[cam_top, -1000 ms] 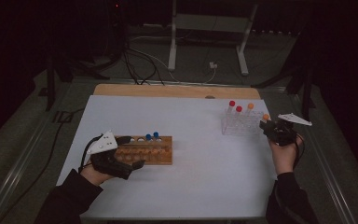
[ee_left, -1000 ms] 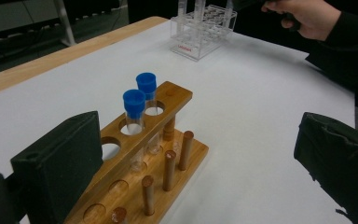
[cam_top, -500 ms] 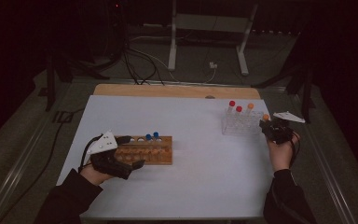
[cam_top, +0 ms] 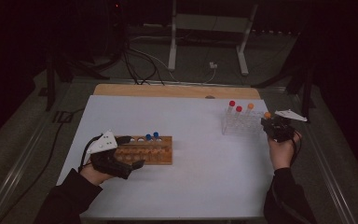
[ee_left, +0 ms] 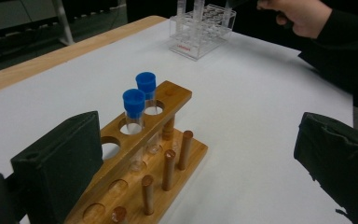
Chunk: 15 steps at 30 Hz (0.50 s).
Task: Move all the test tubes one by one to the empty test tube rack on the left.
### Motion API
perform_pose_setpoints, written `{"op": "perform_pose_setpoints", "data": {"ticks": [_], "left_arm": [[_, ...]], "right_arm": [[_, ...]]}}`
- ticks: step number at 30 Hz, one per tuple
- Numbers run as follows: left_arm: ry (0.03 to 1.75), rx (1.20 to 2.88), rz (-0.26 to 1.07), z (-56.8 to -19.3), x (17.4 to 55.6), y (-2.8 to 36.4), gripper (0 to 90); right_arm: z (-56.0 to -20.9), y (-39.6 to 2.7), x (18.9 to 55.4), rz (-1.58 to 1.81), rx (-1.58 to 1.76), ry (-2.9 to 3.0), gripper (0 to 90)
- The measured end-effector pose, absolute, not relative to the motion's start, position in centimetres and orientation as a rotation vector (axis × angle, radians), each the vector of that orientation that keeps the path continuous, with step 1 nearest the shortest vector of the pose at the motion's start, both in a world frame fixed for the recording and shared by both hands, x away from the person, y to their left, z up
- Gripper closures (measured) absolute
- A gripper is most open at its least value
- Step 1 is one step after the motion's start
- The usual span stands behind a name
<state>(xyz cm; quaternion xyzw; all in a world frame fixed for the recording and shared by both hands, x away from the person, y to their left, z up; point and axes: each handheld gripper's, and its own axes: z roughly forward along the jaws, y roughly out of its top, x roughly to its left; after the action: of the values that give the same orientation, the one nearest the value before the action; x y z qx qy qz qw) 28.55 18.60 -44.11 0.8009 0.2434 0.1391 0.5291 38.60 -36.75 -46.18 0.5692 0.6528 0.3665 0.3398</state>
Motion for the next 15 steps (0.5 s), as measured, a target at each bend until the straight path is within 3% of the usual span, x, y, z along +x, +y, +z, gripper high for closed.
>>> {"op": "perform_pose_setpoints", "data": {"ticks": [15], "left_arm": [[0.561,1.920,0.322,-43.9,28.4,18.4,1.9]], "right_arm": [[-41.4,-35.5,36.7,0.958,1.334,1.673,75.2]]}}
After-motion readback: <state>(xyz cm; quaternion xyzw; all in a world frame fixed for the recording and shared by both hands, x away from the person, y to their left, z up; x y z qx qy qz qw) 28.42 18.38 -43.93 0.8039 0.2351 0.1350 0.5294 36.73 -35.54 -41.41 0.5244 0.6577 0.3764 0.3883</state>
